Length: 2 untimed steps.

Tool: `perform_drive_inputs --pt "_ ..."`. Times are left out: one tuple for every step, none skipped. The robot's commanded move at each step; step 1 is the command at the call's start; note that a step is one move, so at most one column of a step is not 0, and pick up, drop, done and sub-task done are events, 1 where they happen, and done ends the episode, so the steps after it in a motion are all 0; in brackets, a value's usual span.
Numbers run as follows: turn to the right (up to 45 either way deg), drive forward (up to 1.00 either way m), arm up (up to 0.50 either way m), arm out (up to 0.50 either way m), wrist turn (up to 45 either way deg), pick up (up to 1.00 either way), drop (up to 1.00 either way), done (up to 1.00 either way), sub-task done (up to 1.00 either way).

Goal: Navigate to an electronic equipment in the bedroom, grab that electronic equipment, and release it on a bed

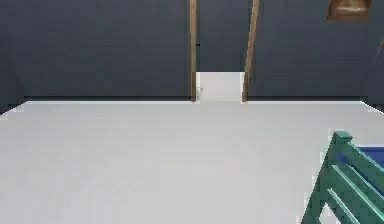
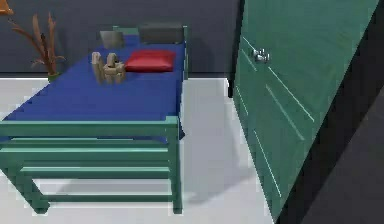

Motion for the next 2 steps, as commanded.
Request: perform_drive_inputs --pt "-45.0 0.0 0.0 0.0 0.0 0.0 0.0 0.0 0.0" --pt "-45.0 0.0 0.0 0.0 0.0 0.0 0.0 0.0 0.0"
